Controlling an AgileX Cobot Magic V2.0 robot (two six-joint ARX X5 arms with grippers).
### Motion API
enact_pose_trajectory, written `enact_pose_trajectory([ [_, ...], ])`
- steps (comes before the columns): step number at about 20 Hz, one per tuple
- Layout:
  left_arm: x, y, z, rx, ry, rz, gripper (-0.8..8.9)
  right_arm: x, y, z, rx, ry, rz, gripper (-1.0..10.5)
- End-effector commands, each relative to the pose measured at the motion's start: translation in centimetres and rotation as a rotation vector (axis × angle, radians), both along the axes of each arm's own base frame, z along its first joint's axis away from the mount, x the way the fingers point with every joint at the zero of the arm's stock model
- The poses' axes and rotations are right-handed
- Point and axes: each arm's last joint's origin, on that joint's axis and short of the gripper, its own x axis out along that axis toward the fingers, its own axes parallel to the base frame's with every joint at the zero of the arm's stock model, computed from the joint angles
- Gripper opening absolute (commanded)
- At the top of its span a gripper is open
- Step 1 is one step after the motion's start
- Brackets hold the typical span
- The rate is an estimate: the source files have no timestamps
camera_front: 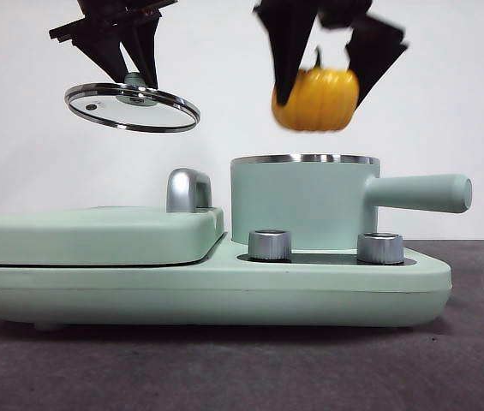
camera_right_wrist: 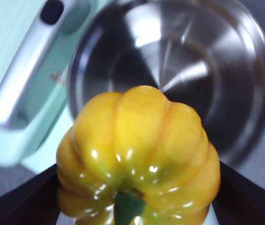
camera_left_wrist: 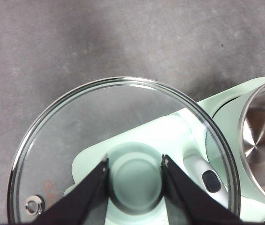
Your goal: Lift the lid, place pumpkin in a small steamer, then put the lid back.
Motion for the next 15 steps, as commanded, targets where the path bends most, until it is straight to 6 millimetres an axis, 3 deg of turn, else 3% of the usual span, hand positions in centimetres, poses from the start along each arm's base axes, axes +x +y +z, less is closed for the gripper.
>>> enact_pose_trajectory([
  [1,-0.3,-0.1,1.5,-0.023,-0.063,-0.007,0.18,2.2,1.0,-0.6,-0.002,-0.022,0.032,2.3],
  [7,-0.3,0.0,1.6,-0.022,-0.068,-0.01,0.18,5.7,1.5,-4.3,-0.042,0.046,0.003,2.3],
  [15,-0.3,0.0,1.6,-0.021,-0.073,-0.012,0.18,7.2,2.1,-8.1,-0.076,0.139,0.002,2.3],
])
